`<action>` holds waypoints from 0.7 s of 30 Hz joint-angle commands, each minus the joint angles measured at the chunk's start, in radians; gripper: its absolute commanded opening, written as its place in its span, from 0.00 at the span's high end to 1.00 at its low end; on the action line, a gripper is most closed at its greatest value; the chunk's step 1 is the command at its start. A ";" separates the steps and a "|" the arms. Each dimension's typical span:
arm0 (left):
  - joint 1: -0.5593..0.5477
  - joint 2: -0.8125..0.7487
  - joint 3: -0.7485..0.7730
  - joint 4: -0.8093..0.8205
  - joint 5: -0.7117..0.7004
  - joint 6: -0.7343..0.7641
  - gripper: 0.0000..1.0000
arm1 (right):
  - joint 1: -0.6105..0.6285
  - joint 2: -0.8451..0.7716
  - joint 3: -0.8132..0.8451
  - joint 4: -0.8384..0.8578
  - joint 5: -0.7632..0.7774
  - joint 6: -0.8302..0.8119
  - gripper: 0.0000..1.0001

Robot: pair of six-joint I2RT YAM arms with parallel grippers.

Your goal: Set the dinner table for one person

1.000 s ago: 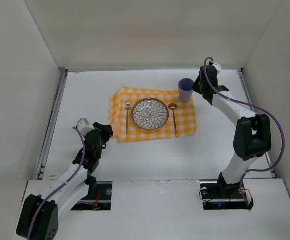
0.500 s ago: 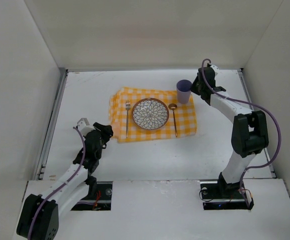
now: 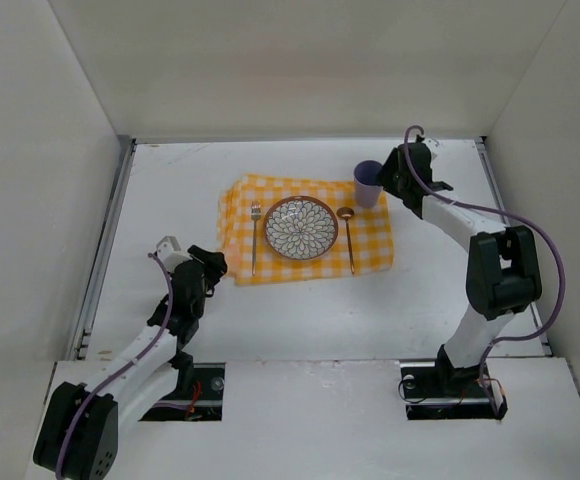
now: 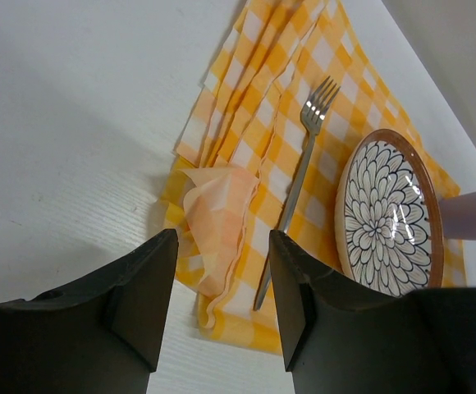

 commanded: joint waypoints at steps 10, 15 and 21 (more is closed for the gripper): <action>-0.014 0.008 0.021 0.045 -0.026 0.040 0.54 | 0.000 -0.285 -0.072 0.062 0.011 -0.011 0.31; -0.031 0.010 0.029 0.040 -0.059 0.066 0.56 | -0.006 -0.463 -0.255 0.128 0.030 0.015 0.31; -0.072 -0.035 0.059 -0.062 -0.166 0.084 0.57 | 0.059 -0.696 -0.656 0.309 0.103 0.094 0.79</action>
